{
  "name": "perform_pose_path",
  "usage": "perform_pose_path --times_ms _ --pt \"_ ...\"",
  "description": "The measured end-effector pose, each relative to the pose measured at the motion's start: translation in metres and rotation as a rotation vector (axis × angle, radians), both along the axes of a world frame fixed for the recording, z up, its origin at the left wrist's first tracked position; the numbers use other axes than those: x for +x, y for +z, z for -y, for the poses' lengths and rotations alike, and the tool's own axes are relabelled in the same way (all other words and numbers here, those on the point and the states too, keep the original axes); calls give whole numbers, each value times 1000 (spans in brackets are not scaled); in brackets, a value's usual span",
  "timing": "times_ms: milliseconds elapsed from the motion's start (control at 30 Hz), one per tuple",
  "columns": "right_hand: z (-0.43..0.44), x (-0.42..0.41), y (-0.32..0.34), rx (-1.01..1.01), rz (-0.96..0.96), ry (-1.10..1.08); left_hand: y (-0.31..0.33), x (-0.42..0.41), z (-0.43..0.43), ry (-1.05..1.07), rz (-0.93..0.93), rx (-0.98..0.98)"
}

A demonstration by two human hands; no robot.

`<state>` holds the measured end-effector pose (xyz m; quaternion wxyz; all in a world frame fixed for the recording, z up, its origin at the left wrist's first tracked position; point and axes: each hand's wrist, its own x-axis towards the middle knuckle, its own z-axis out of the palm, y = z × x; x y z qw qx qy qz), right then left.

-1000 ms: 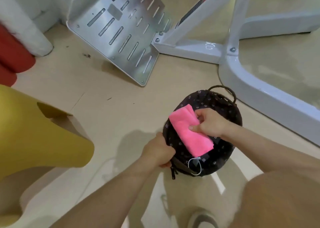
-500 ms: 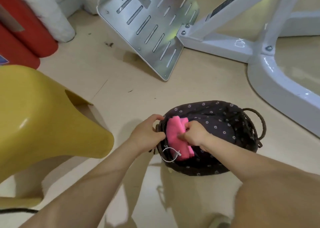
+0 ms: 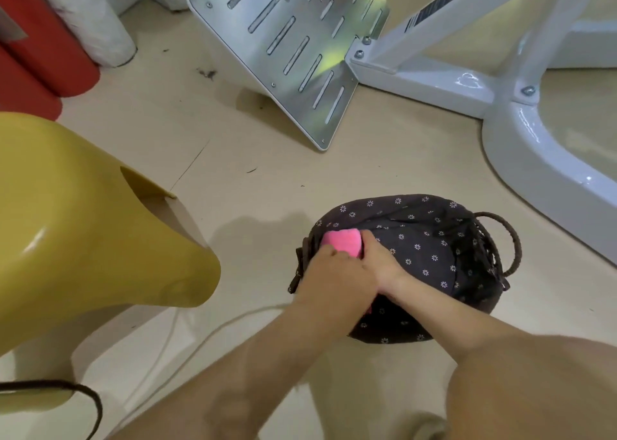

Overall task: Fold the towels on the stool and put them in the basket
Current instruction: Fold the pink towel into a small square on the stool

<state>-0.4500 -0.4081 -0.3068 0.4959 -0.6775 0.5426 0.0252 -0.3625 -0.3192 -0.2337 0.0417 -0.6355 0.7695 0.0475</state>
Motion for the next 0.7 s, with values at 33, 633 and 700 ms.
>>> perform_pose_path --times_ms 33,633,700 --pt "3 -1 0 -42 -37 27 5 -7 3 2 27 134" --pt "14 -26 -6 -632 9 608 -32 -22 15 222 154 363" --pt "13 -28 -3 -572 -55 658 -42 -25 19 288 141 370"
